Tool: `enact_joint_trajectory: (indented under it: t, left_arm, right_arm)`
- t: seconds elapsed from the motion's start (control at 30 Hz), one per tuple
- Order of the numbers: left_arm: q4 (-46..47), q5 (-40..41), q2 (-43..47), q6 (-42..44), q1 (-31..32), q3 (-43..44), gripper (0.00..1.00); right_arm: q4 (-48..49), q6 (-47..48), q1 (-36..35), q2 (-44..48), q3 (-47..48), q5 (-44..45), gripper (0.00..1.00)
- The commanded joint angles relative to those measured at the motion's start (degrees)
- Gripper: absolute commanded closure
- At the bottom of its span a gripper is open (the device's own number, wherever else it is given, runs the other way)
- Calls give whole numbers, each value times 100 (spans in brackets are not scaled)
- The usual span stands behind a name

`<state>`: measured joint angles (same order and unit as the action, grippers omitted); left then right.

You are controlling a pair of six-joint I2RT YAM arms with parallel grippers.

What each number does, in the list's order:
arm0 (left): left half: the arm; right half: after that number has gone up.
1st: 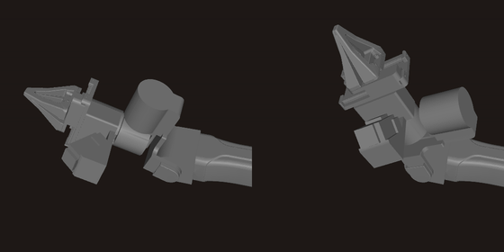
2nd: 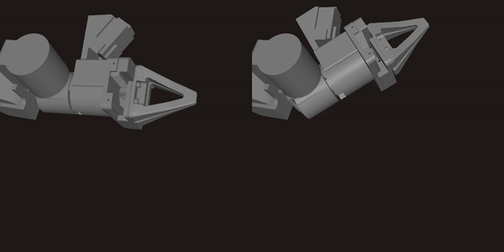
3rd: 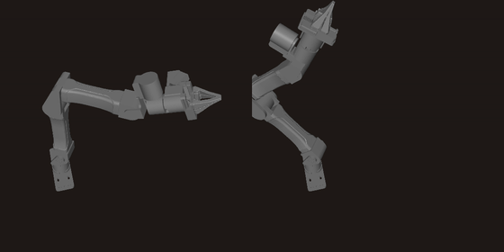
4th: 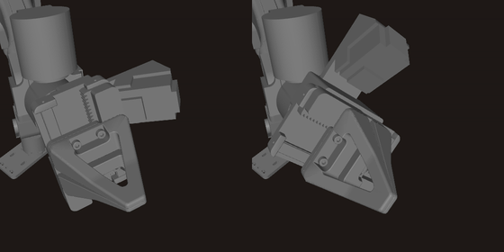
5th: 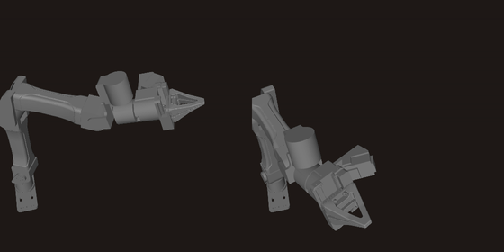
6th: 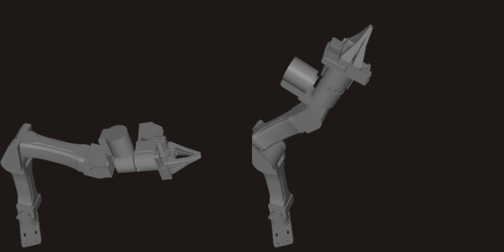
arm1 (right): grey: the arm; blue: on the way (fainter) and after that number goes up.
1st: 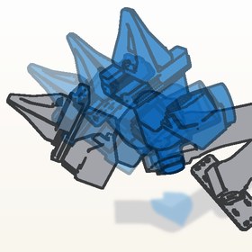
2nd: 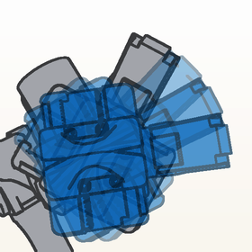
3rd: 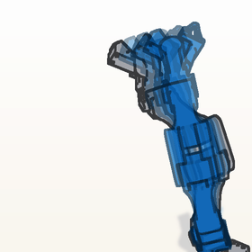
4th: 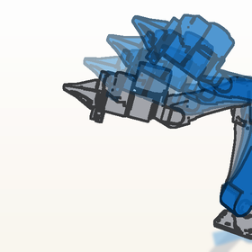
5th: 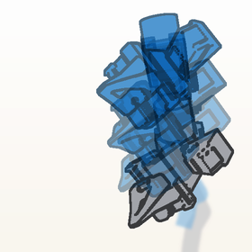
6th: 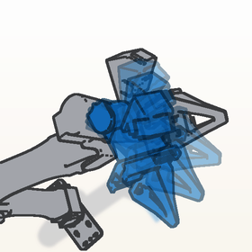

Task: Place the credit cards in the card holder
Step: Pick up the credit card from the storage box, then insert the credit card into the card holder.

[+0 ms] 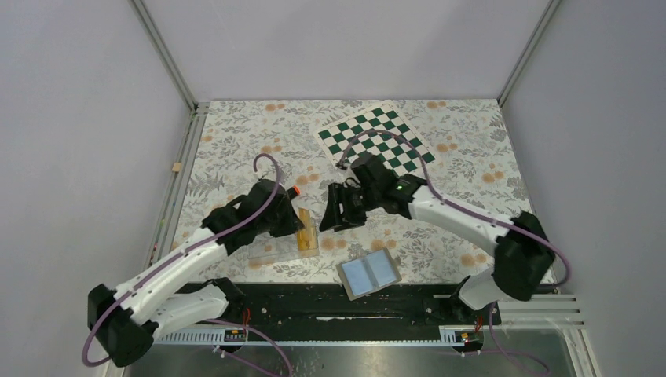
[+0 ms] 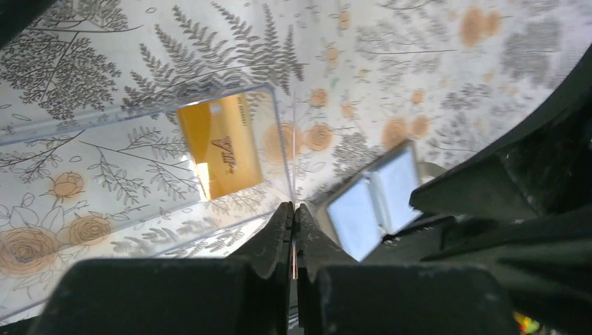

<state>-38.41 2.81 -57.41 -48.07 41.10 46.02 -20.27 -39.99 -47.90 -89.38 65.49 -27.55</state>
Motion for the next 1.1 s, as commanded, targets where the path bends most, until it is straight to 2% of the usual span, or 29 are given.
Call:
enact_joint_trajectory:
  t: [0.0, 0.13, 0.27, 0.33, 0.53, 0.67, 0.77, 0.83, 0.93, 1.0, 1.03, 1.07]
  left_arm:
    - [137, -417, 776, -66, -1, 35, 100]
    - [1236, -1428, 1342, -390, -13, -606, 100]
    - [3329, -2426, 1801, -1094, -14, -1524, 100]
    - [4032, -2750, 1850, -1390, -6, -1803, 100]
    - [4401, -3095, 1850, -1466, 9, -1926, 100]
    - [4613, -3223, 1809, -1569, 12, -2002, 100]
    - [4628, -3220, 1753, -1597, 10, -2063, 100]
    - [4645, -3214, 1733, -1608, 12, -2106, 100]
    - [4623, -3146, 1749, -1617, 9, -2153, 100]
    - [4589, -3127, 1750, -1602, 7, -2163, 100]
    - [4560, -3104, 1755, -1594, 10, -2162, 99]
    - [4504, -3072, 1751, -1585, 12, -2159, 91]
  right_arm:
    - [299, -8, 258, 969, -577, -231, 36]
    - [836, -342, 588, 1609, -1273, -909, 32]
    - [1570, -777, 981, 2229, -2096, -1485, 30]
    - [2171, -1073, 1087, 2432, -2461, -1803, 30]
    - [4399, -2298, 1107, 2475, -3279, -2289, 32]
    - [5754, -3074, 1110, 2084, -3456, -2516, 37]
    - [7204, -3881, 1105, 1775, -3578, -2644, 47]
    - [7754, -4213, 1102, 1632, -3632, -2688, 59]
    - [7847, -4277, 1105, 1587, -3726, -2727, 79]
    - [7652, -4156, 1100, 1631, -3770, -2729, 96]
    - [7470, -4039, 1099, 1672, -3780, -2730, 100]
    - [7272, -3856, 1099, 1728, -3779, -2723, 100]
